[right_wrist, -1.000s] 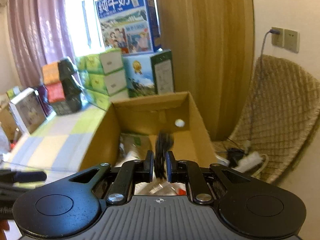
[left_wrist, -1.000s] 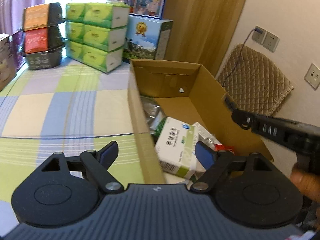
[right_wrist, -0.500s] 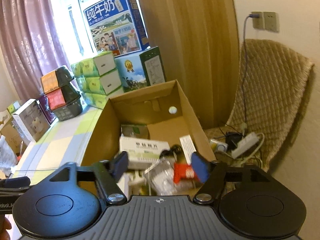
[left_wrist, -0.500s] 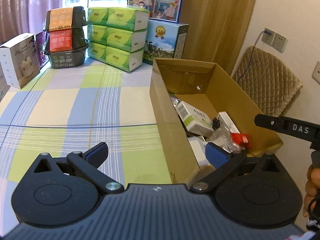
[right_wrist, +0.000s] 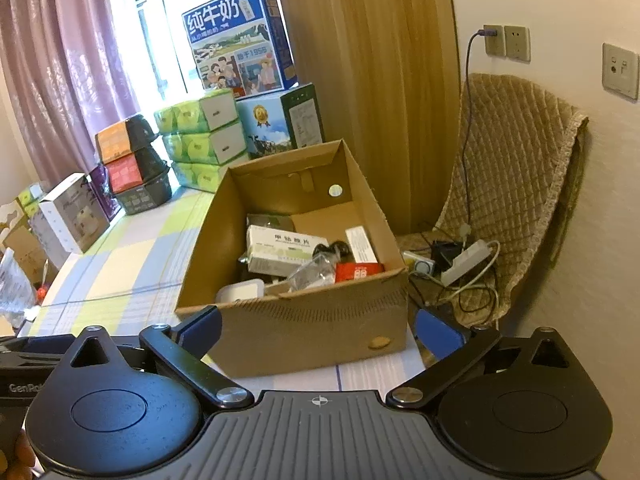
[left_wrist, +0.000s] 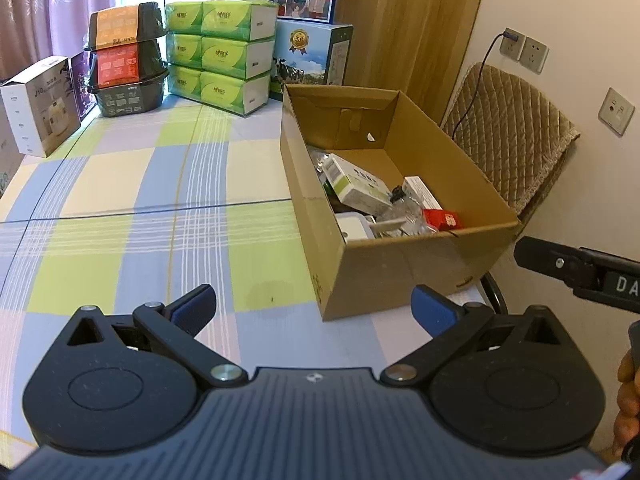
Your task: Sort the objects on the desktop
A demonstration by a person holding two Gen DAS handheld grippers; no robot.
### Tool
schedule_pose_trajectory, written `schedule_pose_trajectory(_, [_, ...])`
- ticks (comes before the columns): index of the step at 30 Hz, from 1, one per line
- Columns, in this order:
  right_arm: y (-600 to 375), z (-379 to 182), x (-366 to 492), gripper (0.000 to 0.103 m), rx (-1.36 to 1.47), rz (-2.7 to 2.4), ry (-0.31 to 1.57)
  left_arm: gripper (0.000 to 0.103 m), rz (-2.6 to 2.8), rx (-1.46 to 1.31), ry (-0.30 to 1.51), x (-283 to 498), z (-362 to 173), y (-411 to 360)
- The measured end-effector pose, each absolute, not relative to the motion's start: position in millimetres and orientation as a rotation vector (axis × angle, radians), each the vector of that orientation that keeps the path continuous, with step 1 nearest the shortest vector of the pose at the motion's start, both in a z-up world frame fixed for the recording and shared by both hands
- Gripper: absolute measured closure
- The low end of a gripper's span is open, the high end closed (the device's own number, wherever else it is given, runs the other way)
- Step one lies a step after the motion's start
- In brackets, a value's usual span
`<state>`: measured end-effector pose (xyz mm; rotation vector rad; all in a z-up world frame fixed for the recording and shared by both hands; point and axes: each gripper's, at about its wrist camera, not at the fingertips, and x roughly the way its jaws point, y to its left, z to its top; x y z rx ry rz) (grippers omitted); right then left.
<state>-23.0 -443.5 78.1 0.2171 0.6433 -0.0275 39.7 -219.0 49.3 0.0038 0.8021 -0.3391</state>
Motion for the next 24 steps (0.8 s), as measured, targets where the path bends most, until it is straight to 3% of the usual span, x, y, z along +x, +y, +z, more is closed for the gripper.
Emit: schedule_pose_trajectory(24, [-428,93,-65,0.002,0.175,-0.010,0.636,0.001,-0.349,-0.009,0.769,1,67,-226])
